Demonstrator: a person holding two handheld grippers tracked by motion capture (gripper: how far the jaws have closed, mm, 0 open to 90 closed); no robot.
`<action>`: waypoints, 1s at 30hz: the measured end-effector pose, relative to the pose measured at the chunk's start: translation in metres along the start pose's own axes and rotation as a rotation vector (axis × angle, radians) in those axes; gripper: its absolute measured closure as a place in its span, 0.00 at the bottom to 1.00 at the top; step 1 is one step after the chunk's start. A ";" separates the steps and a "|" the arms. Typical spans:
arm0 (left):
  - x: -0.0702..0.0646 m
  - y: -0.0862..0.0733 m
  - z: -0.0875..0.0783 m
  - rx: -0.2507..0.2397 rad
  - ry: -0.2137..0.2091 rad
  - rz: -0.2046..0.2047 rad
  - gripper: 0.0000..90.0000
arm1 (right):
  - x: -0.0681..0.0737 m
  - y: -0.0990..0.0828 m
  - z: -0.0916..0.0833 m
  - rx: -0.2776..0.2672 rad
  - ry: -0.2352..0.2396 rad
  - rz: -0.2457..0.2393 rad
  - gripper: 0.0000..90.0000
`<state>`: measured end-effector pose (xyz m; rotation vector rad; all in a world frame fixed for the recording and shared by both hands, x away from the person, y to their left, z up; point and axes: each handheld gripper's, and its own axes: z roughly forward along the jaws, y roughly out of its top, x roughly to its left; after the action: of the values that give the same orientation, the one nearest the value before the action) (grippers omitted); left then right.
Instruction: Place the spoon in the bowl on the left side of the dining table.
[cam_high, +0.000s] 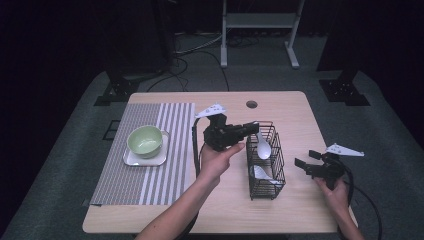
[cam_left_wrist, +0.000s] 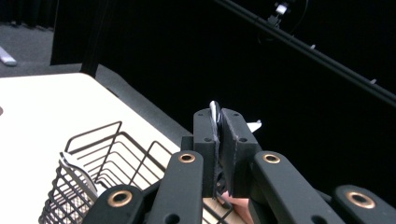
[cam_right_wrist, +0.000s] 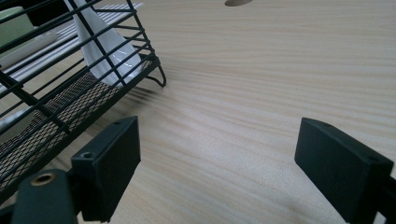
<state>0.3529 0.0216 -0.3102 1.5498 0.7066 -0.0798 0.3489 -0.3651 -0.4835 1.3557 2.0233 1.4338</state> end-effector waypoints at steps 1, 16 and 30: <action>0.000 0.002 -0.002 -0.005 0.001 0.000 0.95 | 0.000 0.000 0.000 0.000 0.000 0.000 0.15; 0.008 0.020 -0.031 -0.052 0.036 0.007 0.95 | -0.001 0.000 0.000 0.004 -0.007 0.006 0.15; 0.030 0.017 -0.058 -0.081 0.101 -0.016 0.95 | -0.001 0.000 0.001 0.010 -0.016 0.012 0.15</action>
<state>0.3637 0.0870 -0.3014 1.4781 0.7926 0.0153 0.3501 -0.3653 -0.4836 1.3813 2.0178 1.4152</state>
